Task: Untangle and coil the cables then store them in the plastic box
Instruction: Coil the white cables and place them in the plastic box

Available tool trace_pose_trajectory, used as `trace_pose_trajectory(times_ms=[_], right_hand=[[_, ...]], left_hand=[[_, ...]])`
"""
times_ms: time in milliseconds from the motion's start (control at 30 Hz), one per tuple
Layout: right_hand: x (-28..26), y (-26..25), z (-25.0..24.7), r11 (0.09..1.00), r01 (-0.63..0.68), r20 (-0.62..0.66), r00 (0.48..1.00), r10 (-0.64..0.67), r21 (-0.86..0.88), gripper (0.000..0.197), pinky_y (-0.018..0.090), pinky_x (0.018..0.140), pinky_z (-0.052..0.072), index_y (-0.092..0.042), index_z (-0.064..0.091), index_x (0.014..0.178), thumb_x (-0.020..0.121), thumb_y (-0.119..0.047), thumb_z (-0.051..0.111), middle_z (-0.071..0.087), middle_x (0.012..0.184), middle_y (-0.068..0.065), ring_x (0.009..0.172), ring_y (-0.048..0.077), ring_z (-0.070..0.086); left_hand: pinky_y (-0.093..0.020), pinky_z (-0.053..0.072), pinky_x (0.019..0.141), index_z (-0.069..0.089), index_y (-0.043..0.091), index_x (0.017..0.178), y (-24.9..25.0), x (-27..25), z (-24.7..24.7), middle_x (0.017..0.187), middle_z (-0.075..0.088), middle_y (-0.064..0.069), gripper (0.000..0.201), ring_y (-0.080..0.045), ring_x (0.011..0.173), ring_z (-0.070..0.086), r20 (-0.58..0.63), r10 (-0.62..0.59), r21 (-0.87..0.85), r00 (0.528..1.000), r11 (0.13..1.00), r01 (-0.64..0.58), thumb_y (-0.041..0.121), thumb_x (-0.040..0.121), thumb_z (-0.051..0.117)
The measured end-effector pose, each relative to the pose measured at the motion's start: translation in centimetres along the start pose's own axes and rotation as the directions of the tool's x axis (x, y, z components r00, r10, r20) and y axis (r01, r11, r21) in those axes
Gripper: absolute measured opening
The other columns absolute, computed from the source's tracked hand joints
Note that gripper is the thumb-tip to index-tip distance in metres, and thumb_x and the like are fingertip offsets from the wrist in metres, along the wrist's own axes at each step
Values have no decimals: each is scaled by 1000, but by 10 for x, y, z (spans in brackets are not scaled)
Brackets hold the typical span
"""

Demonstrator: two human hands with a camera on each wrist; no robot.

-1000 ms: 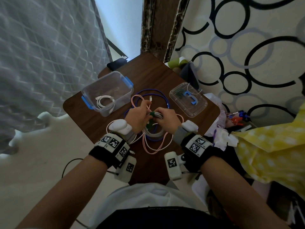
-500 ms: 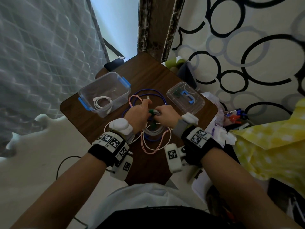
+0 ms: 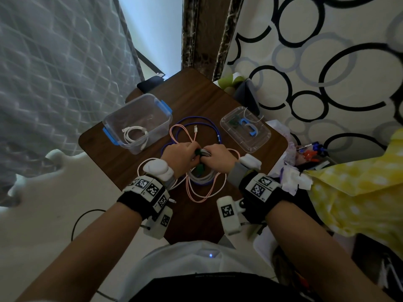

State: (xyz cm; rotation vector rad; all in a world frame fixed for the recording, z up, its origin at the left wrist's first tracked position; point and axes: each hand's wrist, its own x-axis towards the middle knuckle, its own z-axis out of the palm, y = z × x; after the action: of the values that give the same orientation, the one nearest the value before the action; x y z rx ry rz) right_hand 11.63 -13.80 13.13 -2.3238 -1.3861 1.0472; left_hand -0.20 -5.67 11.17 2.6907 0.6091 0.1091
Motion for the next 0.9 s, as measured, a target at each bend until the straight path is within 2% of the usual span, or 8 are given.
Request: trace_pose_trajectory(times_ms=[133, 233, 333, 433, 533, 633, 733, 900], right_hand=[[4, -6, -2, 1000, -3, 55, 998, 2, 8, 17, 24, 59, 39, -10, 55, 74, 90, -15, 51, 52, 70, 2, 67, 16, 50], [6, -5, -5, 998, -25, 89, 996, 19, 63, 24, 22, 56, 36, -16, 50, 66, 90, -13, 52, 49, 67, 0, 62, 11, 47], [0, 3, -5, 945, -61, 110, 994, 27, 323, 12, 21, 65, 43, -4, 61, 91, 91, -11, 52, 57, 78, 6, 75, 17, 55], [-6, 10, -1, 857, -102, 87, 994, 67, 506, 36, 23, 72, 46, 9, 60, 106, 95, -23, 49, 64, 93, 18, 80, 18, 58], [-8, 17, 7, 916, -33, 10, 999, 31, 400, 44, 31, 71, 43, 14, 60, 102, 96, -27, 47, 61, 93, 30, 76, 23, 54], [-10, 24, 9, 926, -24, -4, 1000, 27, 377, 38, 20, 59, 35, 17, 58, 100, 97, -19, 46, 54, 82, 20, 64, 14, 46], [-9, 29, 5, 951, 11, 12, 1000, -16, 309, 31, 24, 60, 35, 11, 61, 101, 95, -16, 48, 55, 78, 14, 64, 13, 46], [-13, 25, 2, 978, 166, -42, 986, -162, 123, 22, 30, 71, 44, 0, 61, 100, 91, -19, 56, 58, 82, 3, 74, 14, 54]], left_hand=[[-27, 37, 69, 56, 10, 116, -3, -4, 3, 105, 66, -9, 31, -26, 93, 62, -96, 8, 0, 995, 1000, -8, 29, 92, 51], [-28, 36, 65, 61, 7, 109, -2, -6, 5, 96, 69, -12, 26, -30, 86, 64, -167, 19, -31, 986, 999, -25, 22, 88, 58], [-31, 43, 68, 63, 5, 107, 1, -5, 6, 91, 70, -15, 25, -32, 84, 65, -176, 55, -71, 983, 995, -68, 13, 83, 63], [-35, 46, 75, 63, 7, 113, 4, -4, 8, 95, 69, -17, 31, -32, 89, 65, -151, 56, -119, 987, 990, -74, 11, 82, 64], [-25, 40, 79, 66, 14, 112, 4, -7, 11, 100, 71, -11, 30, -26, 93, 65, -146, -42, -287, 988, 958, -2, 15, 82, 64], [-20, 44, 78, 64, 19, 117, 3, -10, 11, 102, 71, -6, 31, -15, 89, 65, -66, -51, -430, 997, 903, 18, 18, 86, 62], [-16, 47, 76, 64, 18, 116, -3, -8, 8, 99, 70, 1, 29, -6, 85, 62, 28, -14, -537, 1000, 843, 27, 18, 87, 61], [-26, 50, 89, 66, 23, 101, -18, 2, -2, 100, 68, 2, 17, -6, 91, 64, 199, -29, -730, 980, 663, 168, 16, 87, 60]])
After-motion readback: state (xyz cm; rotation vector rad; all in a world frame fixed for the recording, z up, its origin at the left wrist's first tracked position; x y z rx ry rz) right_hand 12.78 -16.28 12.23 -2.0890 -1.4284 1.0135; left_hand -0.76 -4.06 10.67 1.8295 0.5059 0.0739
